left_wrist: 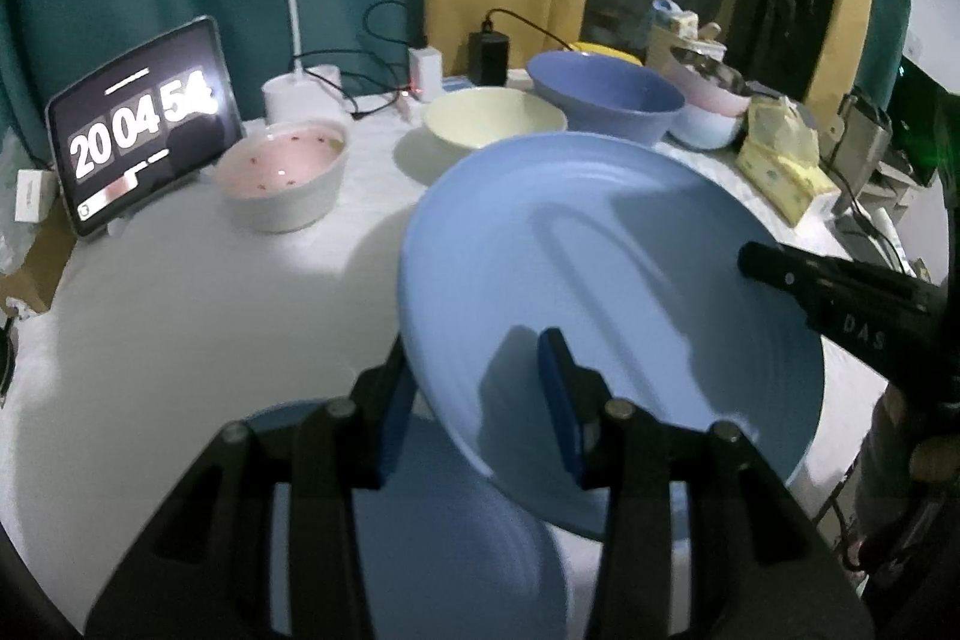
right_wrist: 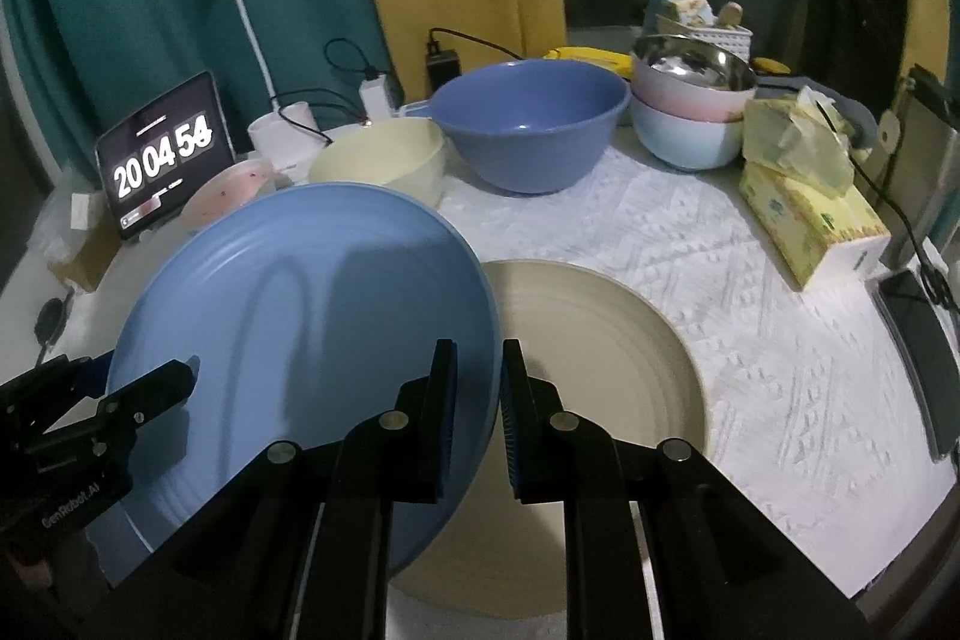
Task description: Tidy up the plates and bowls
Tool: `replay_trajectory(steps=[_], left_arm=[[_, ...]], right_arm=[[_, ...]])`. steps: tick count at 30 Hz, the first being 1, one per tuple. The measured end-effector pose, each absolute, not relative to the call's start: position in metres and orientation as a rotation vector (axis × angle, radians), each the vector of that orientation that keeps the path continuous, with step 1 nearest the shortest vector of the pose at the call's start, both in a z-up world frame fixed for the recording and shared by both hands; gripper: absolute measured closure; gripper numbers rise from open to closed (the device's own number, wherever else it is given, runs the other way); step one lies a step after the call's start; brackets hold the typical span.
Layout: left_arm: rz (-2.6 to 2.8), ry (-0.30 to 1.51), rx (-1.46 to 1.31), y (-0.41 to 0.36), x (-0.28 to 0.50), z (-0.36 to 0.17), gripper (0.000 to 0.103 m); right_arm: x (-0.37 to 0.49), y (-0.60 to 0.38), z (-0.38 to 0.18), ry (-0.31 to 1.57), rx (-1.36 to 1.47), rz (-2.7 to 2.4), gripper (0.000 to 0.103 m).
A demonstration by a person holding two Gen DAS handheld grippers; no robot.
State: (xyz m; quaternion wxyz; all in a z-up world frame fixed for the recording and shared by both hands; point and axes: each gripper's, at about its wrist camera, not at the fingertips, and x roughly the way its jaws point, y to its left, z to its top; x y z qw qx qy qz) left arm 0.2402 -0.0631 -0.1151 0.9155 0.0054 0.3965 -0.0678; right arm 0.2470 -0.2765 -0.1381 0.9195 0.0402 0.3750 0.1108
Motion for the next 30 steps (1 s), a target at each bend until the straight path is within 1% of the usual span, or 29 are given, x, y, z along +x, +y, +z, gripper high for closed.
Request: replay_trajectory(steps=[24,30], left_arm=[[-0.211,0.895,0.090,-0.138,0.266,-0.148,0.061],[-0.206,0.920,0.122,-0.151,0.274,-0.159,0.060]], right_arm=[[0.263,-0.343,-0.169,0.801,0.101,0.126,0.087],[0.267,-0.350,-0.177,0.801,0.083,0.098,0.087]])
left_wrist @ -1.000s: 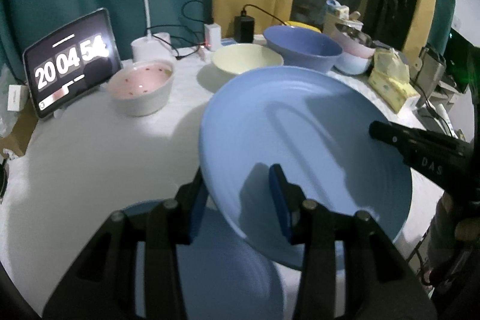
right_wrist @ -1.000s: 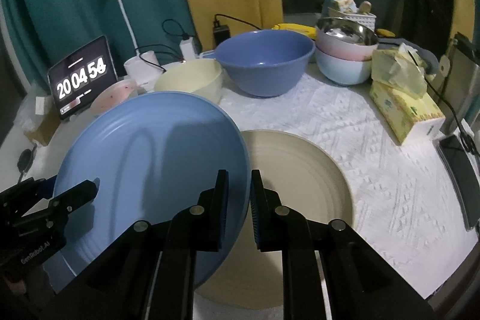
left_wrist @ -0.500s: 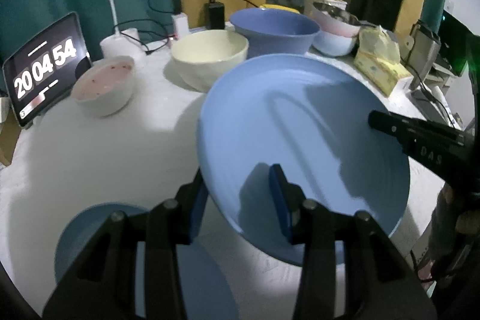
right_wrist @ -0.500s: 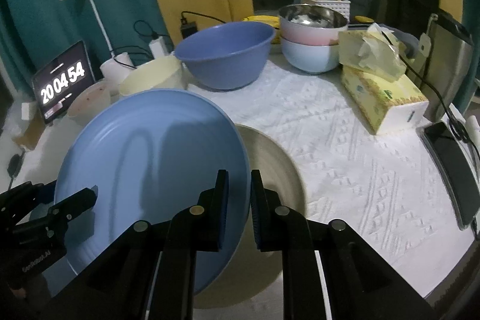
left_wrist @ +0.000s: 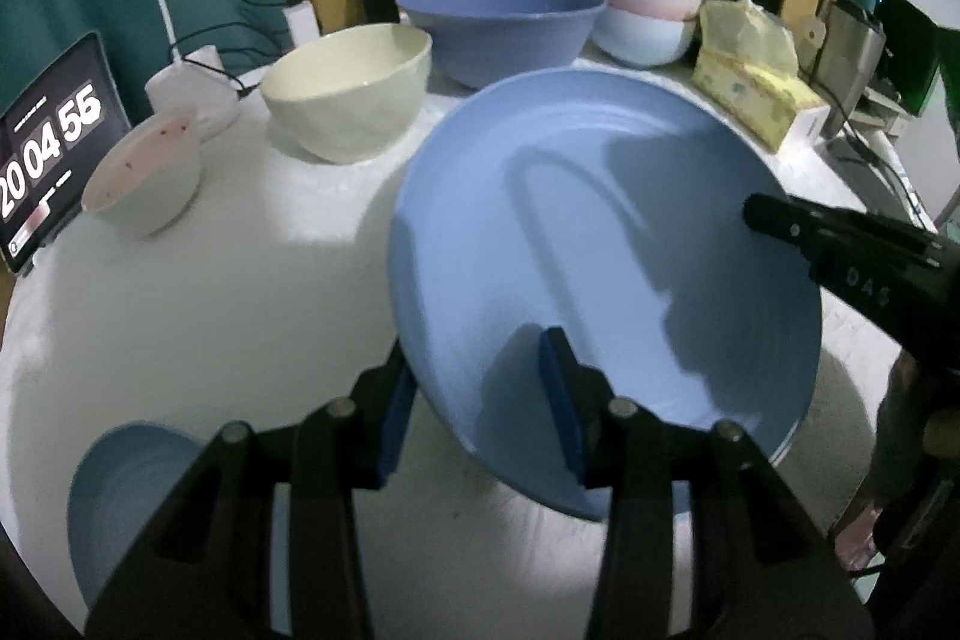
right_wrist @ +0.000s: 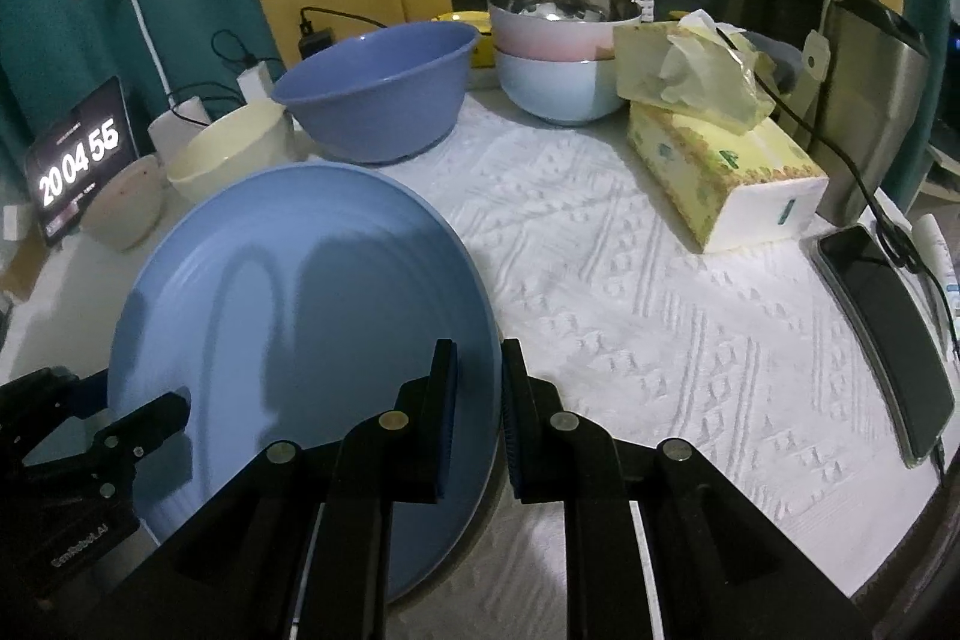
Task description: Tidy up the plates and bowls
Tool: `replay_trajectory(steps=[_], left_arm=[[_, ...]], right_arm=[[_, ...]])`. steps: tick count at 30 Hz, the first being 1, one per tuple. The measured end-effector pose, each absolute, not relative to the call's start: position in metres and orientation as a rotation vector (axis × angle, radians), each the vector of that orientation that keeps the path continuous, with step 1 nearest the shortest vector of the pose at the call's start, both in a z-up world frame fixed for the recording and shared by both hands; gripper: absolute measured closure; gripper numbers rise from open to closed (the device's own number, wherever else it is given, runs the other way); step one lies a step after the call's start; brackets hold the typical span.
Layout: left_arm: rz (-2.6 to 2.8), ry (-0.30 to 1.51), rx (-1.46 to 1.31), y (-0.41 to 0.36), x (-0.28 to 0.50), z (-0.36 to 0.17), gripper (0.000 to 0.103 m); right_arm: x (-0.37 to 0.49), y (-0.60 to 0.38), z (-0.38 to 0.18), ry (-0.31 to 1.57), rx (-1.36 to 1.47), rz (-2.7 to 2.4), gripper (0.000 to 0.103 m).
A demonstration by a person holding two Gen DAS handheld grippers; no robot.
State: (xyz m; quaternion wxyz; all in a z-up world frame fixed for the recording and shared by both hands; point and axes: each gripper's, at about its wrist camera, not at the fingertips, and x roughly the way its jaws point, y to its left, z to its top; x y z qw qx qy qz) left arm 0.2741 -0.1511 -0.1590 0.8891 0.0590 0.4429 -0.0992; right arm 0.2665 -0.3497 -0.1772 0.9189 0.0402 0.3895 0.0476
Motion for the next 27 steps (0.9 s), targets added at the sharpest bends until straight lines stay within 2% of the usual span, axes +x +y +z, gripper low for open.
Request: replay_trajectory(steps=[14,17,20,27], left_arm=[[-0.219,0.946,0.157,-0.151,0.274,-0.165,0.056],[-0.222,0.941,0.149,-0.149,0.272,-0.164,0.056],[-0.216,0.923,0.135,-0.144,0.270,-0.159,0.055],[-0.208,0.864,0.120,-0.133,0.259,-0.146,0.055]], right_arm=[[0.266,-0.349,-0.181,0.815,0.053,0.071,0.086],[0.264,-0.349,-0.181,0.820,0.053,0.069,0.082],[0.261,-0.347,-0.180,0.818,0.042,0.056,0.072],[0.252,-0.344,-0.172,0.803,0.020,0.022,0.070]])
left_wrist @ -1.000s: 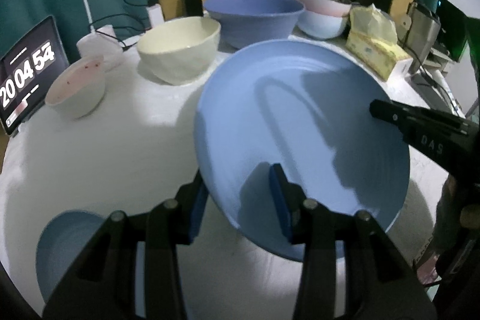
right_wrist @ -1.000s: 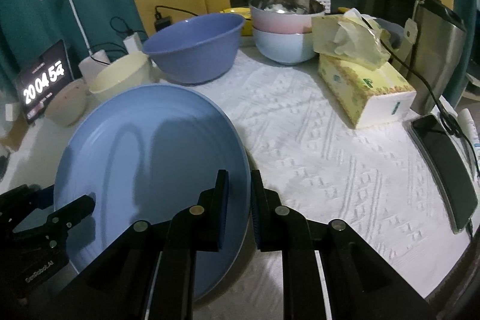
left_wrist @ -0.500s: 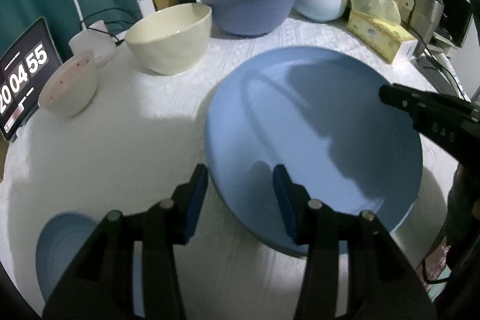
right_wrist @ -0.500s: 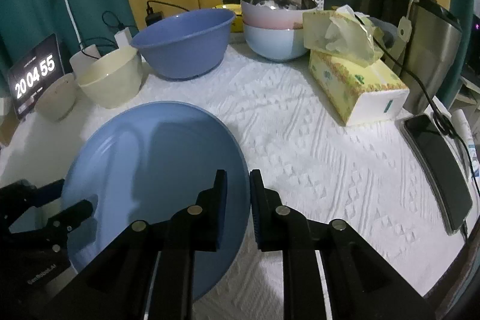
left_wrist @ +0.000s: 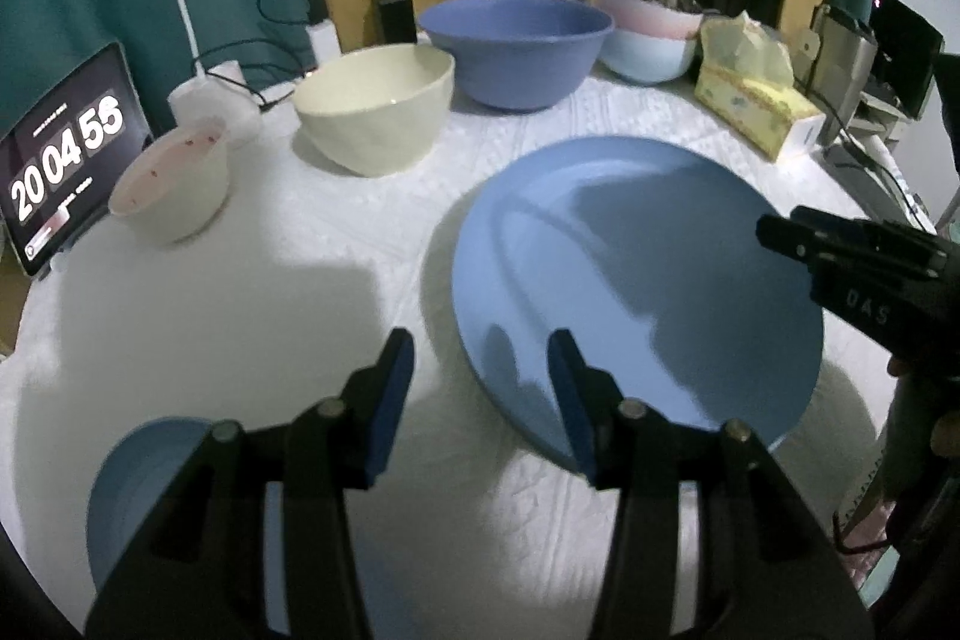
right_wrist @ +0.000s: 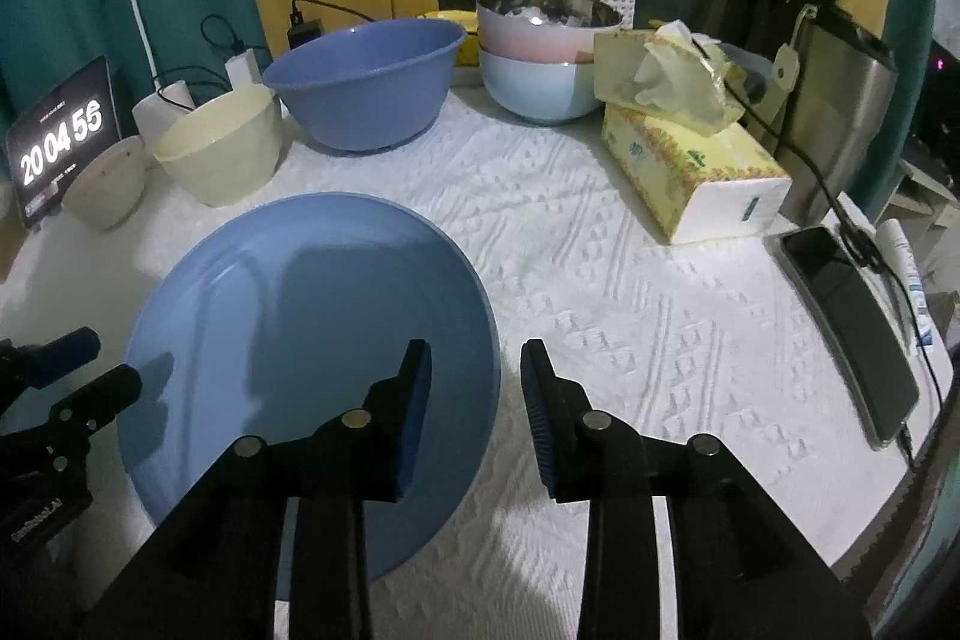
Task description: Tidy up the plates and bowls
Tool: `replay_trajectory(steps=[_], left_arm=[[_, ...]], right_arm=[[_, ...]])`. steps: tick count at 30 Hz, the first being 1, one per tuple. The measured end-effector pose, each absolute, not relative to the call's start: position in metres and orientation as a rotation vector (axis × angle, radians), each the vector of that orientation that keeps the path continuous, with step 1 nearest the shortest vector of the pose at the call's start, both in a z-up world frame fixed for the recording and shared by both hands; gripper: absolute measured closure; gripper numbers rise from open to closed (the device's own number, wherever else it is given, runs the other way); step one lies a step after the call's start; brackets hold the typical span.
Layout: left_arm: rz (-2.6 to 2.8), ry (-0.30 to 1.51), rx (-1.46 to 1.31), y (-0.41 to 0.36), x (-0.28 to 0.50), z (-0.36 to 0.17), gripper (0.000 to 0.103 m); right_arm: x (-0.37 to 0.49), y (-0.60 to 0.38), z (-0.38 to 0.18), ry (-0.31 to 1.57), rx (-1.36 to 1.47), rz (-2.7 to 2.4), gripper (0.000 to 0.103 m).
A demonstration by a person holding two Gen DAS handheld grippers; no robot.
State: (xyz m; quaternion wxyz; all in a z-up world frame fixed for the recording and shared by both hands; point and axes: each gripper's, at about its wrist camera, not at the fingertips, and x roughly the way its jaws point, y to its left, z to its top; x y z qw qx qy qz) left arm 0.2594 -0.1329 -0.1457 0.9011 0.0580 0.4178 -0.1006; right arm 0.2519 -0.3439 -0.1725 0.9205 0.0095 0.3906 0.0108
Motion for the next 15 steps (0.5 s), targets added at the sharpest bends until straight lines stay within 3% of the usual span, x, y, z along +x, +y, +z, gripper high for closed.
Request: replay_trajectory(steps=[11,15], left_arm=[[-0.218,0.805,0.062,-0.112,0.238,-0.127,0.052],[-0.220,0.787,0.033,-0.102,0.229,-0.121,0.043]], right_arm=[[0.231,-0.327,-0.154,0.762,-0.002,0.033,0.070],[0.223,-0.316,-0.150,0.752,-0.016,0.048,0.070]])
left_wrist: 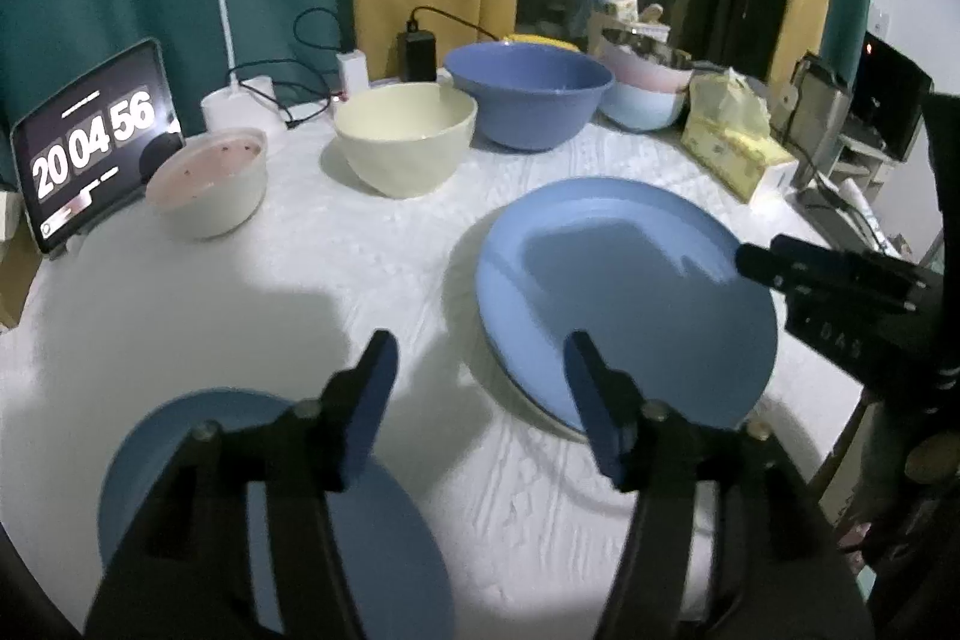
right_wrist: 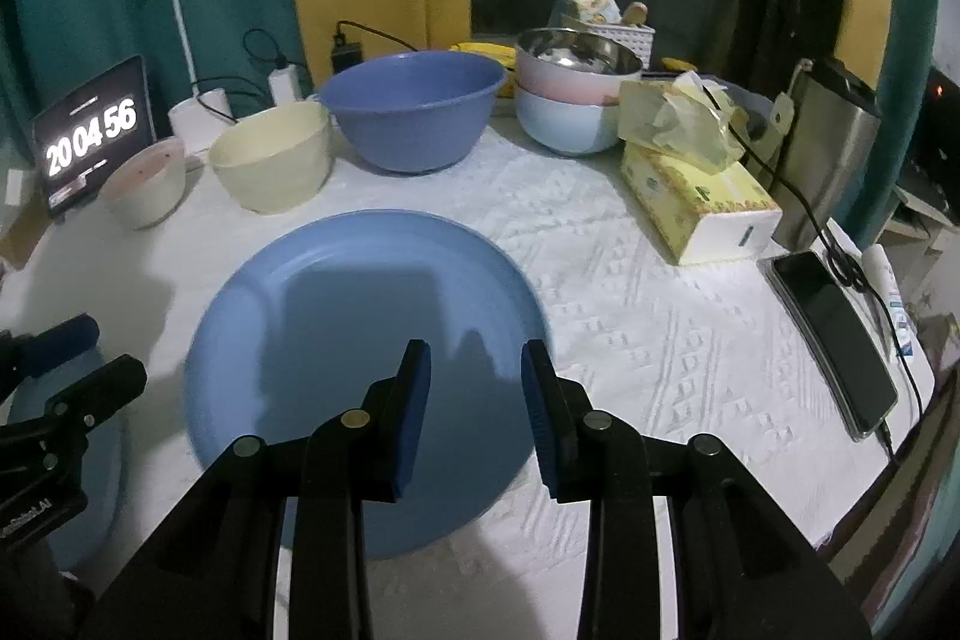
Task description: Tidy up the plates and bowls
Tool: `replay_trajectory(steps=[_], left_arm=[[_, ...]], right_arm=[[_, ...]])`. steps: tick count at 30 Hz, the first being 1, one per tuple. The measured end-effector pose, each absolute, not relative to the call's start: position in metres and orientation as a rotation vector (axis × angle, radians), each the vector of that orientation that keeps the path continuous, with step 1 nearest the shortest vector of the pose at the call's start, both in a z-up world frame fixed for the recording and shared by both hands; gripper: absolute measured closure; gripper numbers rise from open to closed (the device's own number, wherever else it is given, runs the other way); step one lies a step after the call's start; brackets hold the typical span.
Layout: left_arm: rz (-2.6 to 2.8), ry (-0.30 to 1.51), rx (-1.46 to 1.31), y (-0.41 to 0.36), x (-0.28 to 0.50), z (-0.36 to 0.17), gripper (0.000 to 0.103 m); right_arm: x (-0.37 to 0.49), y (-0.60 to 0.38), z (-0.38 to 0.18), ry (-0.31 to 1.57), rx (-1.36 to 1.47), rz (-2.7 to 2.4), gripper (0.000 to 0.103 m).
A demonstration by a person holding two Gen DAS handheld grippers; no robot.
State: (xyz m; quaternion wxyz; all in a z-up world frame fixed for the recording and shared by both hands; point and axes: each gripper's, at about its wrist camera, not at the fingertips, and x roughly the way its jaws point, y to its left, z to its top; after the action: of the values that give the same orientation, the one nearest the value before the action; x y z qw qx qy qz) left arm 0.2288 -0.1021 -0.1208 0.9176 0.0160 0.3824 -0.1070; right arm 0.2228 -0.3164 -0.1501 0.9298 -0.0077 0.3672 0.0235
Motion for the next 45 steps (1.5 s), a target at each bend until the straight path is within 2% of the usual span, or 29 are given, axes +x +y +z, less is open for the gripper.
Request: replay_trajectory(steps=[10,12,15,26,45], left_arm=[[-0.198,0.745,-0.002,-0.081,0.209,-0.111,0.041],[-0.195,0.740,-0.009,-0.076,0.205,-0.110,0.041],[-0.188,0.732,-0.018,-0.068,0.200,-0.108,0.041],[-0.164,0.725,-0.033,-0.044,0.184,-0.110,0.041],[0.022,0.717,-0.077,0.045,0.151,-0.127,0.040]], right_arm=[[0.205,-0.288,-0.139,0.727,-0.045,0.091,0.068],[0.202,-0.283,-0.137,0.722,-0.051,0.099,0.062],[0.199,-0.275,-0.135,0.716,-0.058,0.110,0.061],[0.186,-0.245,-0.134,0.716,-0.093,0.158,0.060],[0.179,-0.163,-0.150,0.773,-0.137,0.320,0.060]])
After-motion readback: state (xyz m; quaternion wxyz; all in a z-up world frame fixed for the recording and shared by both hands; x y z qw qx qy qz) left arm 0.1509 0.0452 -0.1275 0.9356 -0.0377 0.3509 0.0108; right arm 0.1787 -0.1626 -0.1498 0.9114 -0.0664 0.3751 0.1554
